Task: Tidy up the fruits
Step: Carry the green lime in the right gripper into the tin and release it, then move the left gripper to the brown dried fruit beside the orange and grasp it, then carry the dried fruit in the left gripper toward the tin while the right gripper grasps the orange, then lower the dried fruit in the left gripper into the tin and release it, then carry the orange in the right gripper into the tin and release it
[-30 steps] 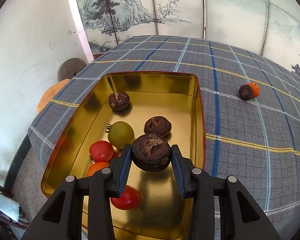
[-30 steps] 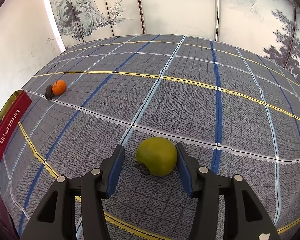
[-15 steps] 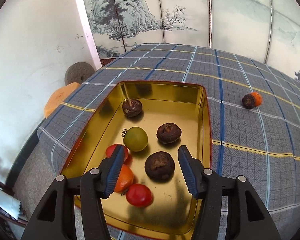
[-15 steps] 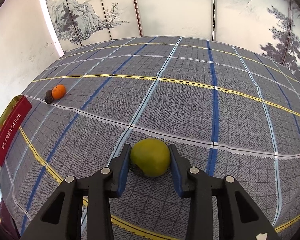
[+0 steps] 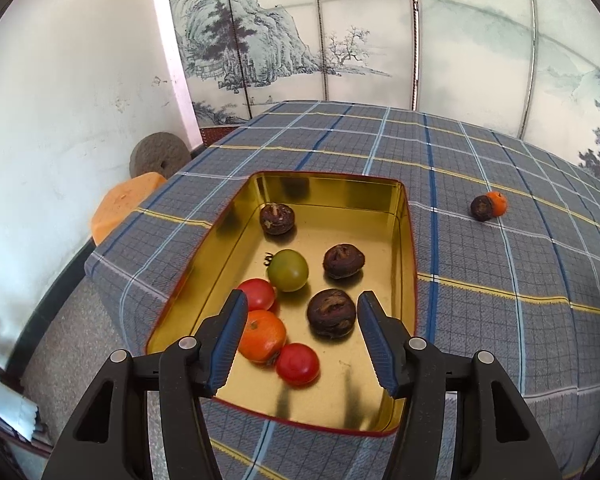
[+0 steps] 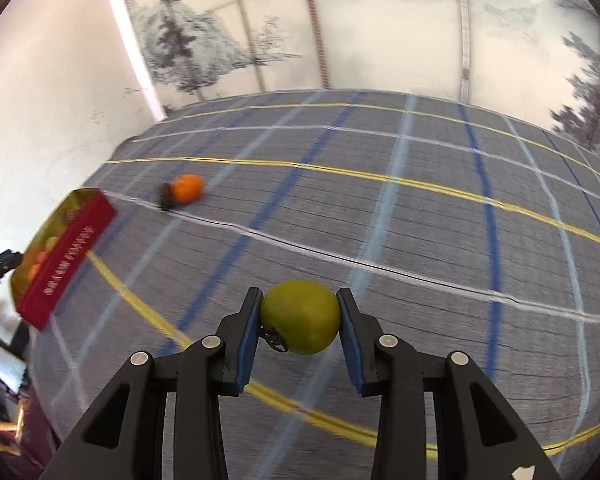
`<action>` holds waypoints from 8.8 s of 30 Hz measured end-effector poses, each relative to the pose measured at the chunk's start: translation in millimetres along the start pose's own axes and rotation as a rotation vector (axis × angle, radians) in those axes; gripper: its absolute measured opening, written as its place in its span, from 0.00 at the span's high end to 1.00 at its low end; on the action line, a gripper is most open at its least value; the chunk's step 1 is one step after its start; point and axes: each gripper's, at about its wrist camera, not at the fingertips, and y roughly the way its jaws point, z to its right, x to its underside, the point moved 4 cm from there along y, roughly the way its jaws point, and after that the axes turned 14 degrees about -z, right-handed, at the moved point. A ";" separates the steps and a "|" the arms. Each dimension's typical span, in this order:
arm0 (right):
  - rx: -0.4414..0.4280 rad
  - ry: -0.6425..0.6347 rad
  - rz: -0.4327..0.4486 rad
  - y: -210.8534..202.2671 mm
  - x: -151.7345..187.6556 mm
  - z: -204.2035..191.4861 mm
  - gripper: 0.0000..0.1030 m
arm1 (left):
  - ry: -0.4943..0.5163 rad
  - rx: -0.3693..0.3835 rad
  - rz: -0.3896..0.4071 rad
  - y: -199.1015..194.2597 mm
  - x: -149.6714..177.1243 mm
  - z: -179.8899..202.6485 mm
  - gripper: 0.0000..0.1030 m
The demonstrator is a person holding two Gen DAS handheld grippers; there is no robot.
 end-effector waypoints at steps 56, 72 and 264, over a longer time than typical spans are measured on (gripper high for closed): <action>0.069 -0.073 -0.102 68.6 -60.1 -49.7 0.03 | 0.168 -0.097 0.026 -11.9 -2.6 18.8 0.35; 0.232 0.073 -0.122 53.2 -25.7 63.9 0.00 | 0.409 0.140 -0.011 19.7 -67.3 174.0 0.31; -0.366 -0.429 -0.110 72.6 -54.3 -343.2 0.66 | -0.091 -0.022 0.028 -6.6 17.9 -74.5 0.27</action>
